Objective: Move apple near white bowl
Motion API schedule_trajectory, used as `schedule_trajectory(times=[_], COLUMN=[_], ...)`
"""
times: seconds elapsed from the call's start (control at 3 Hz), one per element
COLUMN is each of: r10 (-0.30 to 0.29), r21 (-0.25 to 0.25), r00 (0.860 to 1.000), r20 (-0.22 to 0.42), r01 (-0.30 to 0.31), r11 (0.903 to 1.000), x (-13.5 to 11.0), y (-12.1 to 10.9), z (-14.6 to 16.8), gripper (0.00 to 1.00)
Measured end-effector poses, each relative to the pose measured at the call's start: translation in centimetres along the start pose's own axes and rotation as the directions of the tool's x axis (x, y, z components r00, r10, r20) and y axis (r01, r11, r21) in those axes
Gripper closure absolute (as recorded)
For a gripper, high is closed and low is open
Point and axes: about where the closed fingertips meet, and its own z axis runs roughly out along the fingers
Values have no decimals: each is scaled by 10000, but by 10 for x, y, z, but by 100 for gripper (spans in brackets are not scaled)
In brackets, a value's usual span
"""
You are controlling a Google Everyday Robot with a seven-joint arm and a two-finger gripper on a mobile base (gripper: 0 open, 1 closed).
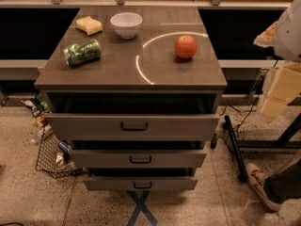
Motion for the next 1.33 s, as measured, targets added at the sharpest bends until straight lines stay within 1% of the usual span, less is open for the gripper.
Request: schedule_trajectory(times=[0.33,0.67,1.0,1.33], r10=[0,429,1038,2106], r21=[2,-69,228,161], r00=[10000,9953,9621,8705], r20=[1,863,2523,4448], r01=[0,-424,-1131,-2429], r11=[10000,9991,9933,9699], x=[0,-15,-40,-60], y=[0,-18,-53,-92], z=[0,19,35,55], gripper=[0,0,0,0])
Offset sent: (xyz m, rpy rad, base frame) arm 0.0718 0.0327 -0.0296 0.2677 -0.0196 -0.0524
